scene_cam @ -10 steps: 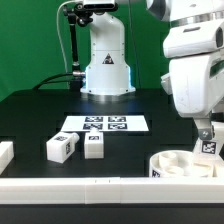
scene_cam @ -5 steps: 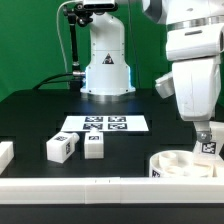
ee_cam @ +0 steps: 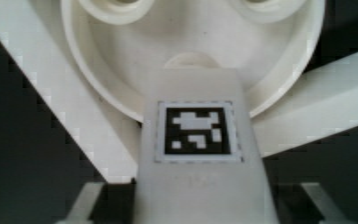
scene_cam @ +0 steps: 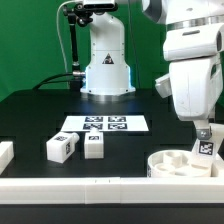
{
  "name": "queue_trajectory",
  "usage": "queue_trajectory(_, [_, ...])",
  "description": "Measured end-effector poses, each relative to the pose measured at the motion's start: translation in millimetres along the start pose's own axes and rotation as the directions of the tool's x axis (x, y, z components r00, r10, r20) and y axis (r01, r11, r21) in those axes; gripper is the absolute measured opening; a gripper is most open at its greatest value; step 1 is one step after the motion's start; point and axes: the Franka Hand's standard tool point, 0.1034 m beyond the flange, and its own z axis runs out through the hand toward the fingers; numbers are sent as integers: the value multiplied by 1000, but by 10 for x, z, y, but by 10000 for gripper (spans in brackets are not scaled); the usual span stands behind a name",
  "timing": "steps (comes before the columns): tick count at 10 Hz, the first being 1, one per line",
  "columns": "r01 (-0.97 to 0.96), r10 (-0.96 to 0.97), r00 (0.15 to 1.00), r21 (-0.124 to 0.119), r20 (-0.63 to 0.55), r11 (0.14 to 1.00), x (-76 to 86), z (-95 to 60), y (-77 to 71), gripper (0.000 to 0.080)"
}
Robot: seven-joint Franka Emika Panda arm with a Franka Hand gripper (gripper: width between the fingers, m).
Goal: Assemble stool
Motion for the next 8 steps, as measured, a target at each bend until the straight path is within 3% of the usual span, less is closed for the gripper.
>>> queue_trajectory(5, [-383, 383, 924, -1, -5, 924, -6, 7, -1, 338])
queue_trajectory(7, [-568, 567, 823, -15, -44, 823, -9, 9, 4, 338])
queue_trajectory(8, [-681, 679, 731, -17, -65, 732, -15, 12, 0, 338])
